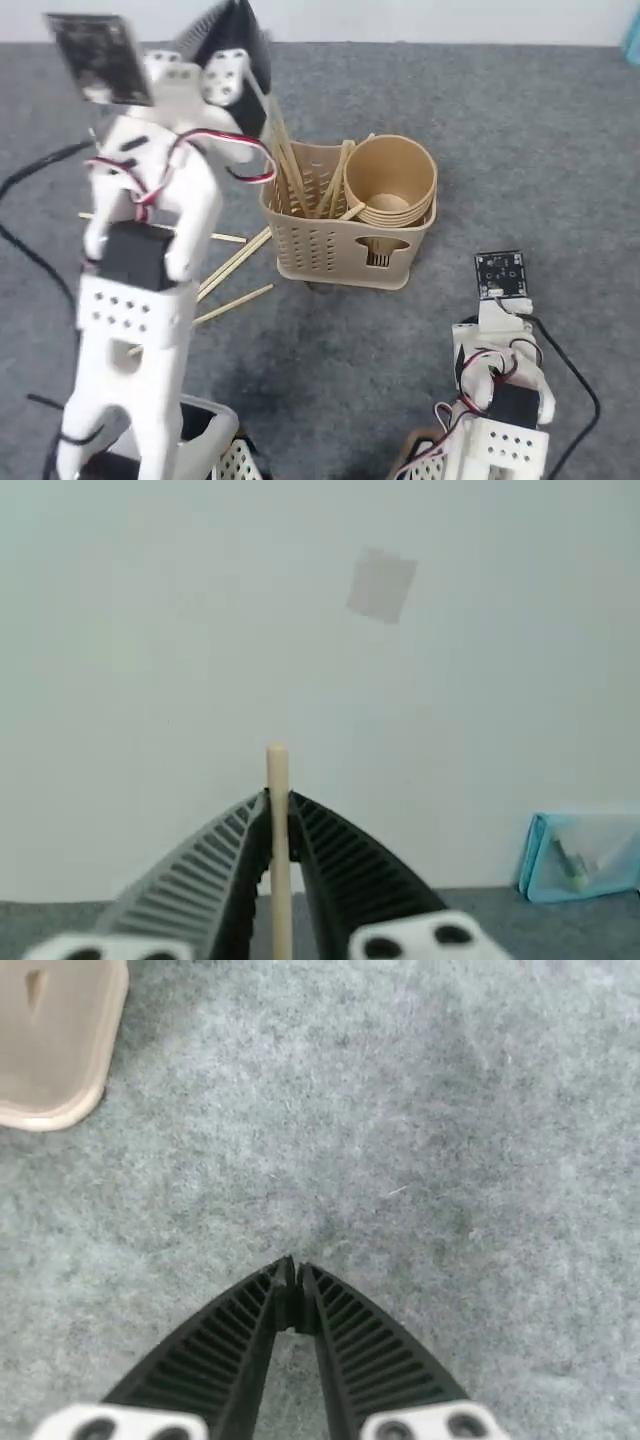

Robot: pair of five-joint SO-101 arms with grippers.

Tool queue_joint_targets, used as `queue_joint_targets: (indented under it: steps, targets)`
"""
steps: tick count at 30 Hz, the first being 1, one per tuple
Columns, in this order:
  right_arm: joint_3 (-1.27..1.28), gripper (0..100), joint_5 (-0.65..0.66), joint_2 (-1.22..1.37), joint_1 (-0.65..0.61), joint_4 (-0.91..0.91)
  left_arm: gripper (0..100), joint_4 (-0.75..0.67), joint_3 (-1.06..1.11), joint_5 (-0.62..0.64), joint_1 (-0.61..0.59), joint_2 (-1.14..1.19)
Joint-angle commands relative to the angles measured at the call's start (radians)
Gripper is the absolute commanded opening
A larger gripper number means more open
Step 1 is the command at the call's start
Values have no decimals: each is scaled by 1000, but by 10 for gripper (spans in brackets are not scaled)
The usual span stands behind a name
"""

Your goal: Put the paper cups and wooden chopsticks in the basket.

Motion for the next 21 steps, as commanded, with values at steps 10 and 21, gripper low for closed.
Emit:
queue_joint_targets:
  steps: [10, 21]
  targets:
    - [-9, 6, 23, -12, -1, 12, 225, 127, 94, 81, 0, -130]
    - [-9, 6, 21, -12, -1, 12, 224, 226, 107, 84, -206, -344]
